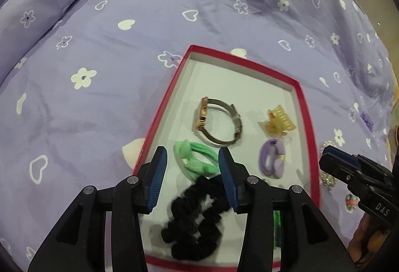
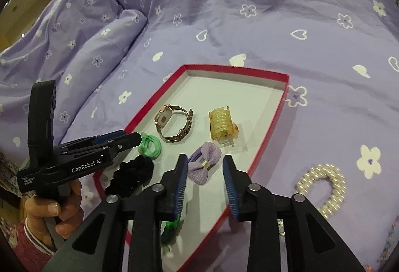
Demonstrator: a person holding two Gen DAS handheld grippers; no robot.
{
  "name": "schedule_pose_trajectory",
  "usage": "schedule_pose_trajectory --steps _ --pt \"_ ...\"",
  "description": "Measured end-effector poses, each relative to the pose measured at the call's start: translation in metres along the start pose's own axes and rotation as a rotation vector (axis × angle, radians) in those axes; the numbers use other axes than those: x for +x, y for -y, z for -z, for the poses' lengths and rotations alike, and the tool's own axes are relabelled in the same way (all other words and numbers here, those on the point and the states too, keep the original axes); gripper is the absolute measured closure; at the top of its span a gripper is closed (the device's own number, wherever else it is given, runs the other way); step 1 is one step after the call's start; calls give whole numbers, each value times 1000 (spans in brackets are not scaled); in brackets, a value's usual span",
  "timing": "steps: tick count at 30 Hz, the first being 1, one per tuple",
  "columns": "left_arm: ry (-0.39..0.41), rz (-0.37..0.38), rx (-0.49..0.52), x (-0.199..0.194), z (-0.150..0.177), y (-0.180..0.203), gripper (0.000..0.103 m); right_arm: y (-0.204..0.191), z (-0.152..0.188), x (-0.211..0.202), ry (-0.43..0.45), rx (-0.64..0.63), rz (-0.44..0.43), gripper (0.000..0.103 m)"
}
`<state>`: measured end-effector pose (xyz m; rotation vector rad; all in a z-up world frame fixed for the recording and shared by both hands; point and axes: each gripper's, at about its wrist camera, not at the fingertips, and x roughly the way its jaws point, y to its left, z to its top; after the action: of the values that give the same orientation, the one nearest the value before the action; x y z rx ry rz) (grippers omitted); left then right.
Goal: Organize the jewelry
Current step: 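Open both tools to release the hair ties and lift away from the tray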
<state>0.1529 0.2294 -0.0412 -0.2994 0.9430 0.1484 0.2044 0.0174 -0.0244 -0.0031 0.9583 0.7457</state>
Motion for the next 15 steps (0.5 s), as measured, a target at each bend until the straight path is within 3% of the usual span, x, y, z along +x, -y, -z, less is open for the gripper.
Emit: schedule_pose_trajectory --steps 15 --pt "39 67 43 -46 24 41 61 21 36 -69 70 65 9 68"
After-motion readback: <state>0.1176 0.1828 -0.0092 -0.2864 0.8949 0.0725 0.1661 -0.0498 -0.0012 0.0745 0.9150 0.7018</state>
